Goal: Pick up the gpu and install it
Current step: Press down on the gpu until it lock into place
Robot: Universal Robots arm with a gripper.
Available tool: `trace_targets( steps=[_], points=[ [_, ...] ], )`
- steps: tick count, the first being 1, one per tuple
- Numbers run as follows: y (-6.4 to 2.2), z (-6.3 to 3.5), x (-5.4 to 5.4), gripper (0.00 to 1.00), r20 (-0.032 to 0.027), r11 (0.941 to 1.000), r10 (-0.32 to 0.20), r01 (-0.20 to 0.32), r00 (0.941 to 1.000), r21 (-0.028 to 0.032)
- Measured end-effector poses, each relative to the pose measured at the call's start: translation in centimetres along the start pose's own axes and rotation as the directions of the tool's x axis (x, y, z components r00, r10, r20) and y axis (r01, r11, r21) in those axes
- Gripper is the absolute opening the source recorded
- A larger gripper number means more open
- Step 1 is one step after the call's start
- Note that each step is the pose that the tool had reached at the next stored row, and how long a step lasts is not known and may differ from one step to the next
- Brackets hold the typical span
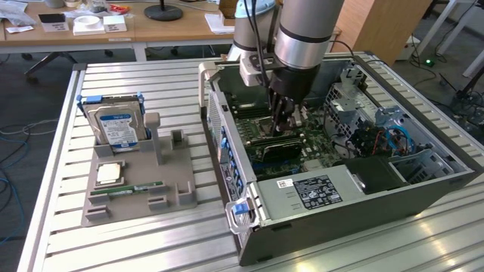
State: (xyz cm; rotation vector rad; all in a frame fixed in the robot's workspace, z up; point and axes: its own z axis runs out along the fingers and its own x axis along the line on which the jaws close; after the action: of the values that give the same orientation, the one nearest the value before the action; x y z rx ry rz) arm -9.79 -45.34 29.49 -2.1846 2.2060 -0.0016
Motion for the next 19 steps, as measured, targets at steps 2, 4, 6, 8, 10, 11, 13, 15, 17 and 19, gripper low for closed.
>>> trace_targets(
  steps=[2,4,6,8,10,11,13,15,17,19],
  points=[
    [0.01,0.08,-0.1,0.11,0.0001,1.0000,0.000,0.000,1.0000,0.0001],
    [0.00,0.15,-0.3,0.11,0.0001,1.0000,0.000,0.000,1.0000,0.0001],
    [-0.78,1.05,-1.7,0.11,0.0000,1.0000,0.000,0.000,1.0000,0.0000],
    [-0.78,1.05,-1.7,0.11,0.0000,1.0000,0.000,0.000,1.0000,0.0000],
    [-0.78,1.05,-1.7,0.11,0.0000,1.0000,0.000,0.000,1.0000,0.0000],
    [-0.78,1.05,-1.7,0.11,0.0000,1.0000,0.000,0.000,1.0000,0.0000],
    [-0.78,1.05,-1.7,0.11,0.0022,1.0000,0.000,0.000,1.0000,0.0000],
    [-0.79,1.04,-1.6,0.11,0.0052,1.0000,0.000,0.000,1.0000,0.0000],
    [-0.79,1.04,-1.4,0.11,0.0073,1.0000,0.000,0.000,1.0000,0.0001],
    [-0.79,1.04,-1.2,0.11,0.0093,1.0000,0.000,0.000,1.0000,-0.0001]
  ],
)
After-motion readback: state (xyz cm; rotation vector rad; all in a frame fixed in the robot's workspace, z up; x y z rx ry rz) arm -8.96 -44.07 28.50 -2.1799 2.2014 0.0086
